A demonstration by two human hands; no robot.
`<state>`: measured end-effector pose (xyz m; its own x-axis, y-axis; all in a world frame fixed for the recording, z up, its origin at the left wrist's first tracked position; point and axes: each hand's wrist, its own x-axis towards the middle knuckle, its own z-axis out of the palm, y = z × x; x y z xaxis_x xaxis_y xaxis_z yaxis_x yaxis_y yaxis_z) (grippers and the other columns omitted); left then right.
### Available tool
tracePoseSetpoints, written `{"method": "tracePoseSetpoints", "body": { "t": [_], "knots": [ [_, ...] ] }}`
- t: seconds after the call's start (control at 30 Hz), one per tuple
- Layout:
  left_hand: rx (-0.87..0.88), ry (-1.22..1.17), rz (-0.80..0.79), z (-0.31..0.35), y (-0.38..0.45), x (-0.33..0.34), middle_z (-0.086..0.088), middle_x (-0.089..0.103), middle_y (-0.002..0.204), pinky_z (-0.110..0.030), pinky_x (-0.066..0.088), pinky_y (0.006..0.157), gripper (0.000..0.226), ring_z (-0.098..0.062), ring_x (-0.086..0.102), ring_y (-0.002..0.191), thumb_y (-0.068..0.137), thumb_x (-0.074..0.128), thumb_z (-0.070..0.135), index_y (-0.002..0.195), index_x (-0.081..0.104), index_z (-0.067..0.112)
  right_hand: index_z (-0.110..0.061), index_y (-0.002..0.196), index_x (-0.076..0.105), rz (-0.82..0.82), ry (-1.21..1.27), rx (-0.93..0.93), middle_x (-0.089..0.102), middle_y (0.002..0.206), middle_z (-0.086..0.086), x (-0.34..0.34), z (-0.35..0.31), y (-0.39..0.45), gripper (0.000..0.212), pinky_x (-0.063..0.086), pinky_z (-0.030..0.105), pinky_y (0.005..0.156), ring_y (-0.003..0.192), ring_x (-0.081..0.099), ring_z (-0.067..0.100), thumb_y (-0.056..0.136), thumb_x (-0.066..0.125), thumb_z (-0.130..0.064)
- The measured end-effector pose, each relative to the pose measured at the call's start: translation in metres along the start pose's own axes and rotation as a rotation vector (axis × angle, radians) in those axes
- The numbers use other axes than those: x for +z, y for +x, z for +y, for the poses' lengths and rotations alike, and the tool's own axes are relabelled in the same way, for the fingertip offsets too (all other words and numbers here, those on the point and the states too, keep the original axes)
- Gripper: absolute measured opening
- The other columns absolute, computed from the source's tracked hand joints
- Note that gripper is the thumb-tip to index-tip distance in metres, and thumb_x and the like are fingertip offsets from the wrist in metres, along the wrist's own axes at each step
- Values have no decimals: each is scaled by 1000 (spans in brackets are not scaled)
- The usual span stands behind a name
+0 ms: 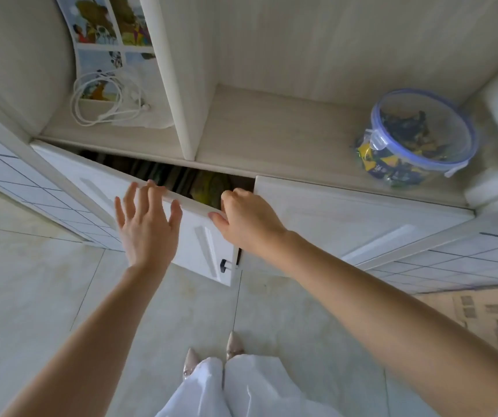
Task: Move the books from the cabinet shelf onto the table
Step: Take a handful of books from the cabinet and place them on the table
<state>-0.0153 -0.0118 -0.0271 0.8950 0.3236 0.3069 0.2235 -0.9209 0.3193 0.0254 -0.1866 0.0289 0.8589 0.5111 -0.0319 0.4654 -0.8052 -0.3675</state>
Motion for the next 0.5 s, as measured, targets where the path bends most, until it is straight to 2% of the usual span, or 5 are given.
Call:
{"method": "tracePoseSetpoints", "body": {
  "t": [0.17,0.3,0.37,0.43,0.5],
  "knots": [
    [-228,-213,124,8,-18,-13,-12,53,107,-54,36,102,25,-37,47,116,89,54,33,98,49,9,-7,73,50,-224,187,43,58,69,11,9,-26,-17,36,49,39,59,63,58,29,95,51,-36],
    [-230,-353,108,-16,-37,-21,-12,51,121,-49,40,99,36,-35,47,120,78,58,22,111,49,9,-1,77,58,-342,307,91,63,72,12,15,-51,-31,36,45,34,59,66,60,25,94,55,-33],
    [-255,-459,91,-28,-47,-27,-11,46,132,-28,41,97,46,-28,45,121,78,59,20,120,46,7,-1,77,59,-435,348,123,65,74,12,19,-68,-32,38,44,31,59,71,62,26,94,54,-34],
    [-357,-601,41,-37,-55,-34,-11,35,144,-4,30,91,57,-23,40,128,79,61,19,130,38,6,-5,78,59,-557,415,177,66,79,11,24,-80,-32,35,51,32,63,77,66,27,95,52,-35],
    [-509,-707,-41,-48,-63,-41,-6,26,151,-13,32,99,67,-18,39,134,83,59,25,140,26,12,-9,83,58,-697,506,253,65,86,9,34,-95,-33,32,57,34,73,86,69,25,96,50,-37]
  ]
}}
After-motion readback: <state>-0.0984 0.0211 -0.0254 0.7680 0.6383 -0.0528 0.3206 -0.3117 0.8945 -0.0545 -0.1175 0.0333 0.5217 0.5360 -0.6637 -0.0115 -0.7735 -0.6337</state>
